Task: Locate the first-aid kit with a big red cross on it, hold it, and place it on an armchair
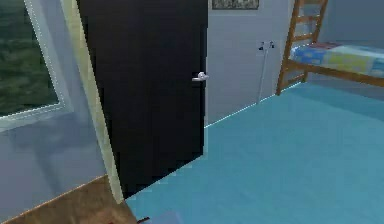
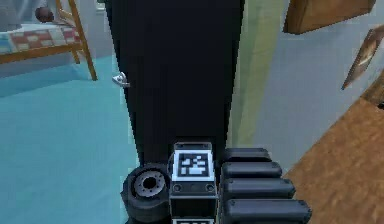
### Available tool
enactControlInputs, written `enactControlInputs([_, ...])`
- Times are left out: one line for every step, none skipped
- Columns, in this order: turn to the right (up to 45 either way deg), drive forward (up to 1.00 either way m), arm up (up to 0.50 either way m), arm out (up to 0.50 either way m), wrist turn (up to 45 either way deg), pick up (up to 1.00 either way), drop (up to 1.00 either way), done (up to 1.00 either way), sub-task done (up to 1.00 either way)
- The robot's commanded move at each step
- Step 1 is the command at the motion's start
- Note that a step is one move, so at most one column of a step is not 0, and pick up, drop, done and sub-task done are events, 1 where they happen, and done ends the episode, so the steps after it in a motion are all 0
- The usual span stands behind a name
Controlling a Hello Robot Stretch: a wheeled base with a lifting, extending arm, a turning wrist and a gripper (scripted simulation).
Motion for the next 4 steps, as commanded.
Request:
enactControlInputs([42.0,0.00,0.00,0.00,0.0,0.00,0.00,0.00,0.00])
enactControlInputs([0.0,1.00,0.00,0.00,0.0,0.00,0.00,0.00,0.00])
enactControlInputs([0.0,0.55,0.00,0.00,0.0,0.00,0.00,0.00,0.00])
enactControlInputs([45.0,0.00,0.00,0.00,0.0,0.00,0.00,0.00,0.00])
